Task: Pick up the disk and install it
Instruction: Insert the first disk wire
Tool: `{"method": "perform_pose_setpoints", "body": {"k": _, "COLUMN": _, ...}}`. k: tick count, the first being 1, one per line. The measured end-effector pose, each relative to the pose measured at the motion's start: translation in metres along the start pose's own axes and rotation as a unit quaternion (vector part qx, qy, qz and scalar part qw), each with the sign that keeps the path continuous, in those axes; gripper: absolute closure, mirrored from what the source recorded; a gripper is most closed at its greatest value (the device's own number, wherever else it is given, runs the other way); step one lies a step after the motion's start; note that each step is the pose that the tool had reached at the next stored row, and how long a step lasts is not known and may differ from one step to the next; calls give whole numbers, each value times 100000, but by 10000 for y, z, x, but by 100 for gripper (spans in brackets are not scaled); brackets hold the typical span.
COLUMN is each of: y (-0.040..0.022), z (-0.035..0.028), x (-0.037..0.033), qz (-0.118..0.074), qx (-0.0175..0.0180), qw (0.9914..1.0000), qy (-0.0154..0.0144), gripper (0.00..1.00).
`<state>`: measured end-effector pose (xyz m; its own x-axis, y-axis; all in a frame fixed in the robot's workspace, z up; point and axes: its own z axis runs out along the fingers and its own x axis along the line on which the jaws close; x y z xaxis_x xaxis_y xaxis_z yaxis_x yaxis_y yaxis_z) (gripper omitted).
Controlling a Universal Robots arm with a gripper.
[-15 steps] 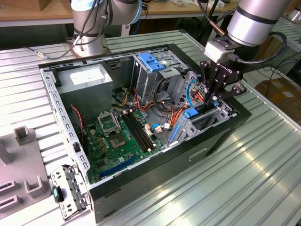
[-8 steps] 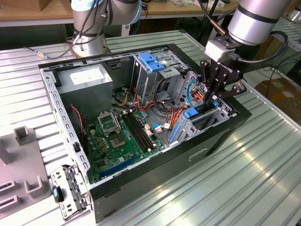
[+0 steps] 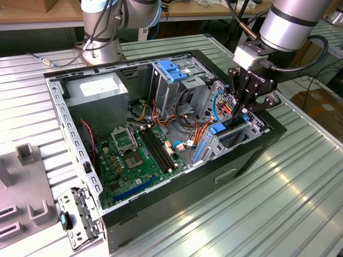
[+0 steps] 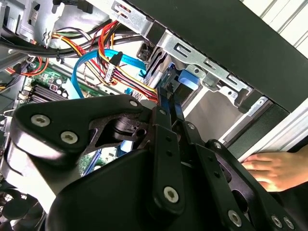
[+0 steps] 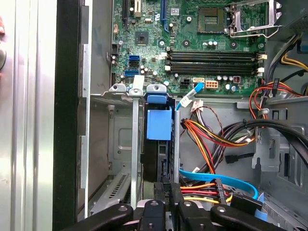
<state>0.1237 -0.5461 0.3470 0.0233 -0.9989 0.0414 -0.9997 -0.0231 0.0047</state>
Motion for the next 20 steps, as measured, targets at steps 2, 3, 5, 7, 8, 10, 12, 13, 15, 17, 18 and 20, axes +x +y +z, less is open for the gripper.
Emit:
{"method": "perform_pose_setpoints", "body": {"k": 2, "y": 0, "z": 5, "x": 0, "qz": 151, "qx": -7, "qw": 100000, "qy": -7, "gripper": 83}}
{"method": "perform_pose_setpoints", "body": {"k": 3, "y": 0, "z": 7, "x": 0, "qz": 306, "qx": -11, "qw": 100000, "qy": -6, "gripper": 83}}
{"method": "perform_pose_setpoints", "body": {"k": 5, "y": 0, "z": 9, "x": 0, "qz": 556, "qx": -21, "qw": 99998, "qy": 1, "gripper": 83}}
{"method": "perform_pose_setpoints", "body": {"k": 7, "y": 0, "z": 54, "x": -2, "qz": 857, "qx": -83, "qw": 99996, "qy": -117, "gripper": 83}}
{"method": "perform_pose_setpoints", "body": {"k": 8, "y": 0, "z": 65, "x": -2, "qz": 869, "qx": -127, "qw": 99996, "qy": -110, "gripper": 83}}
{"method": "perform_pose_setpoints", "body": {"k": 10, "y": 0, "z": 67, "x": -3, "qz": 868, "qx": -131, "qw": 99996, "qy": -116, "gripper": 83}}
{"method": "perform_pose_setpoints", "body": {"k": 12, "y": 0, "z": 68, "x": -2, "qz": 867, "qx": -130, "qw": 99996, "qy": -120, "gripper": 83}}
{"method": "perform_pose_setpoints", "body": {"k": 13, "y": 0, "z": 68, "x": -3, "qz": 867, "qx": -132, "qw": 99996, "qy": -129, "gripper": 83}}
{"method": "perform_pose_setpoints", "body": {"k": 15, "y": 0, "z": 49, "x": -2, "qz": 867, "qx": -132, "qw": 99996, "qy": -141, "gripper": 82}}
{"method": "perform_pose_setpoints", "body": {"k": 17, "y": 0, "z": 7, "x": 0, "qz": 867, "qx": -131, "qw": 99996, "qy": -123, "gripper": 75}}
{"method": "perform_pose_setpoints", "body": {"k": 18, "y": 0, "z": -15, "x": 1, "qz": 868, "qx": -131, "qw": 99996, "qy": -123, "gripper": 75}}
{"method": "perform_pose_setpoints", "body": {"k": 20, "y": 0, "z": -19, "x": 1, "qz": 869, "qx": -131, "qw": 99996, "qy": -134, "gripper": 75}}
